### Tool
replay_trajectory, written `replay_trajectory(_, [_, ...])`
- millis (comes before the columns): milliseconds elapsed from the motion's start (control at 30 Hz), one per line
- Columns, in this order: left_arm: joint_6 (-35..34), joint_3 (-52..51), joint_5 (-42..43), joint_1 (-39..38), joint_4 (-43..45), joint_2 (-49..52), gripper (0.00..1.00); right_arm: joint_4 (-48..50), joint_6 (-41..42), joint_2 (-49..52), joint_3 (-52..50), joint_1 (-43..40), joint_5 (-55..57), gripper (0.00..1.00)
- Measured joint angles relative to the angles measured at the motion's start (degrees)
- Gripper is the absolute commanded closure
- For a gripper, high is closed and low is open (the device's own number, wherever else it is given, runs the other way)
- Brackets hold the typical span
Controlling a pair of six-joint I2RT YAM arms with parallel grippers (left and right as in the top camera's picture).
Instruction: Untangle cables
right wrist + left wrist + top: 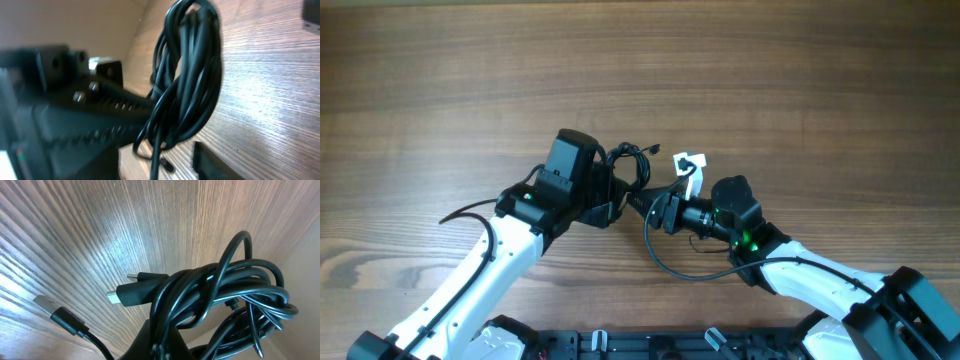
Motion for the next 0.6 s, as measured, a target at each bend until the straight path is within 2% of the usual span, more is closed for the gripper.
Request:
replay_trajectory(67, [0.0,0.0,0.2,-0.7,0.0,0.0,0.96,0.0,1.3,0.0,0.0,0.0,1.1,0.72])
replay_trajectory(133, [0.0,0.0,0.3,-1.2,0.0,0.0,0.96,-0.1,2.4,0.0,0.0,0.1,1.6,0.92])
replay_trajectory(167, [0.0,0.0,0.3,-1.3,0.0,0.0,0.96,0.0,2.8,0.0,0.0,0.1,1.8,0.96])
replay_trajectory(300, [0.5,0.0,-0.6,-1.0,0.3,0.0,0.96,-0.5,5.2,0.1,0.0,0.2,1.3,0.95])
replay_trajectory(367, [3.3,0.0,-0.7,-0.8,0.3,0.0,0.96,-0.6,6.5,0.1,0.0,0.2,-0.2,0.95])
replay_trajectory(467, [11.5,0.0,-0.7,0.2,0.0,0.0,0.96,-0.4,8.8,0.1,0.0,-0.5,-5.0,0.95])
replay_trajectory(567, [22.3,0.0,-0.9,0.9,-0.2,0.0,0.96,0.2,12.6,0.2,0.0,-1.9,-10.1,0.96])
replay_trajectory(600, [27.7,0.0,-1.3,1.0,0.0,0.0,0.96,0.8,14.1,0.2,0.0,-2.6,-11.8,0.95])
